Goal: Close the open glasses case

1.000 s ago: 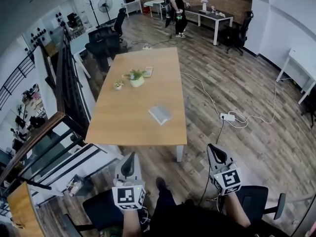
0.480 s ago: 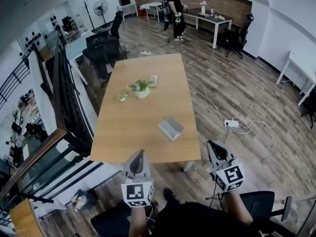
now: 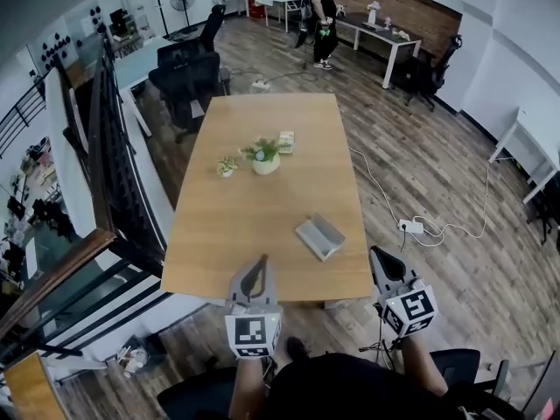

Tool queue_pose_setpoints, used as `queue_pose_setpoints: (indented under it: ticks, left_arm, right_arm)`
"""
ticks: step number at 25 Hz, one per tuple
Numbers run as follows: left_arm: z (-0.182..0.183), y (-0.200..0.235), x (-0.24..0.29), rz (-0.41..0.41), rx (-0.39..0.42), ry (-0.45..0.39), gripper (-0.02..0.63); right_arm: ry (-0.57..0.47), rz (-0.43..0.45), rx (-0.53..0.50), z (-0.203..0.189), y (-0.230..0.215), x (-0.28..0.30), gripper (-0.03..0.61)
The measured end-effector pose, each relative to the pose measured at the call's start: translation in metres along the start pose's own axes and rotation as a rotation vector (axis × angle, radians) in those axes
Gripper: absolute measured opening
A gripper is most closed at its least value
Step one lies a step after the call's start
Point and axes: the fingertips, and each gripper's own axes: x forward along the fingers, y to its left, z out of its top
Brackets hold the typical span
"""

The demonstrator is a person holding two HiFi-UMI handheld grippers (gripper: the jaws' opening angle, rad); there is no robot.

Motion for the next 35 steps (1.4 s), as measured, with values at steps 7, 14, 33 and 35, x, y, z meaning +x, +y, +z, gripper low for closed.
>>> queue_pose_setpoints:
  ticks: [7,14,33,35]
  left_arm:
    - [-0.008,0.030,0.020,-0.023,-0.012,-0.019,-0.002]
    - [-0.011,0.046,0.026,0.009,-0.016,-0.010,-0.002]
    - [0.012,-0.001,0.062,0.204,0.042,0.054,-0.002]
    - [0.012,-0.004,0.067,0.215,0.044,0.058,-0.002]
  right_arm:
    - [0.025,-0.002,-0.019,0.011,0.017,0.037,0.013]
    - [0.038,0.041,-0.018,0.005,0.022,0.061,0.012]
    - [-0.042,0.205,0.077,-0.014,-0.061,0.087,0.012]
    - [-0.035,0.211,0.078,-0.018,-0.068,0.087,0.013]
